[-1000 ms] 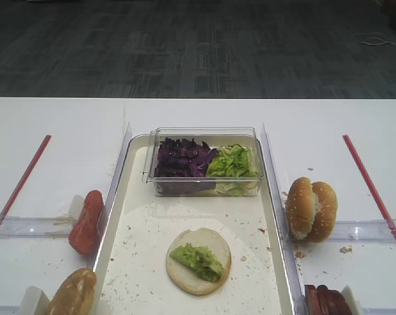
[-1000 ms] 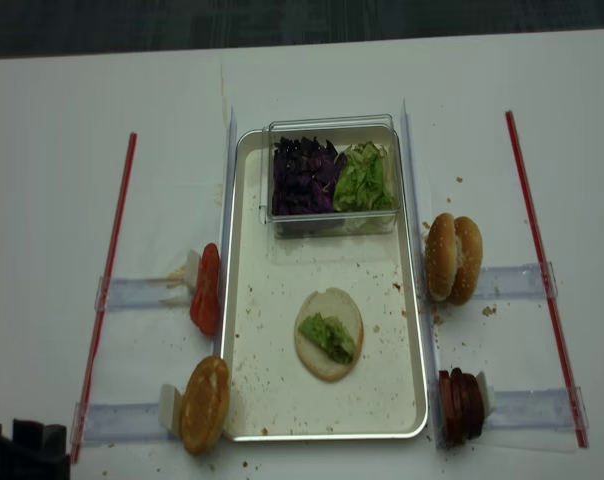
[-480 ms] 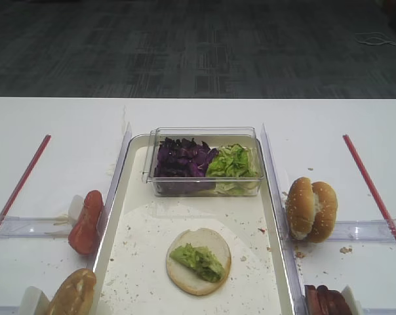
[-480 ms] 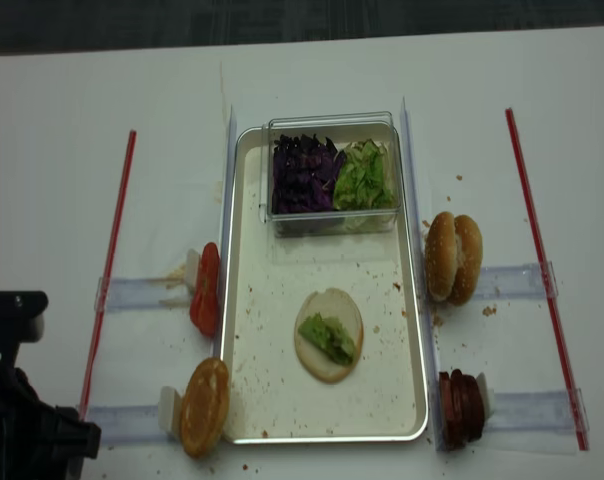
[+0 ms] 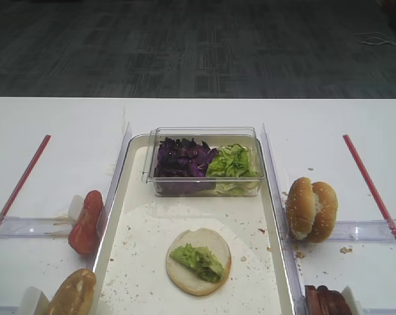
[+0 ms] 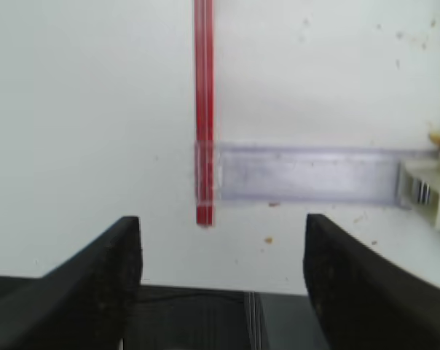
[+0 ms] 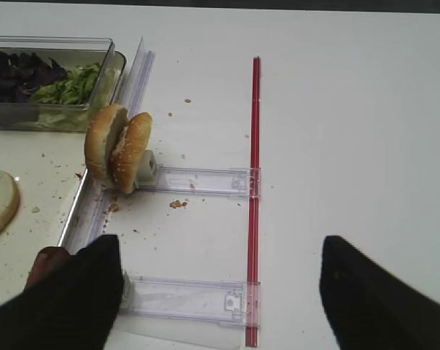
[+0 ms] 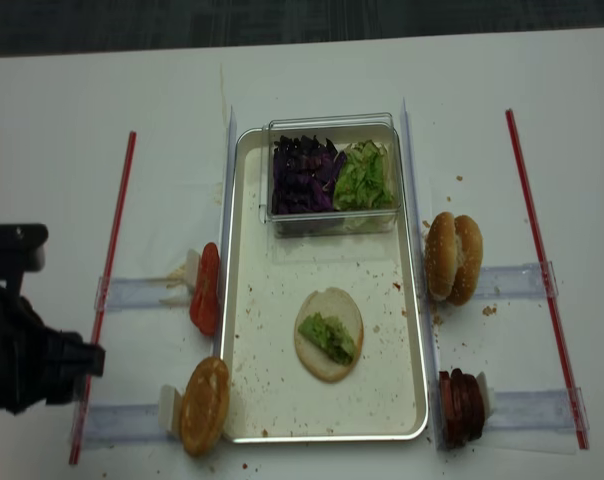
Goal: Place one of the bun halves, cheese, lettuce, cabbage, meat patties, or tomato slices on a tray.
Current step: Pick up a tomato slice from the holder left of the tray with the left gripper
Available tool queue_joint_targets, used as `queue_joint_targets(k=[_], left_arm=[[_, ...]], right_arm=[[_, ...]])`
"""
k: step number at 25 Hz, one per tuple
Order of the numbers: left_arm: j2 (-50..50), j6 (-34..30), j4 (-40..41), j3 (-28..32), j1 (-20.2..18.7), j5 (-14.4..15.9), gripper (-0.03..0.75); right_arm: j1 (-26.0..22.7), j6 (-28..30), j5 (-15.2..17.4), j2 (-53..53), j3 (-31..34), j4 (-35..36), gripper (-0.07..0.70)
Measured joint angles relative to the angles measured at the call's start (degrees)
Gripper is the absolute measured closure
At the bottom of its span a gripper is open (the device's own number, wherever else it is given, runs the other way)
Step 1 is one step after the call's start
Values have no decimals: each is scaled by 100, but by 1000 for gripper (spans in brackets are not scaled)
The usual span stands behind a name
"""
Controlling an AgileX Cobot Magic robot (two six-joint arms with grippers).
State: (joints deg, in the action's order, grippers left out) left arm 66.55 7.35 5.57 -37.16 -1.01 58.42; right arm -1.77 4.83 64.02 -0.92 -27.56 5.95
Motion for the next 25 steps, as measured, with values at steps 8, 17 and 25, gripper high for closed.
queue_joint_targets(k=[8, 17, 25], left_arm=[[1898, -85, 18, -1596, 0, -229, 244], [2483, -145, -13, -2235, 0, -154, 244], [2483, -159, -304, -2235, -324, -263, 244]], right_arm=[[0, -11, 0, 0, 0, -4, 41], [0, -11, 0, 0, 0, -4, 41], [0, -11, 4, 0, 0, -4, 41]])
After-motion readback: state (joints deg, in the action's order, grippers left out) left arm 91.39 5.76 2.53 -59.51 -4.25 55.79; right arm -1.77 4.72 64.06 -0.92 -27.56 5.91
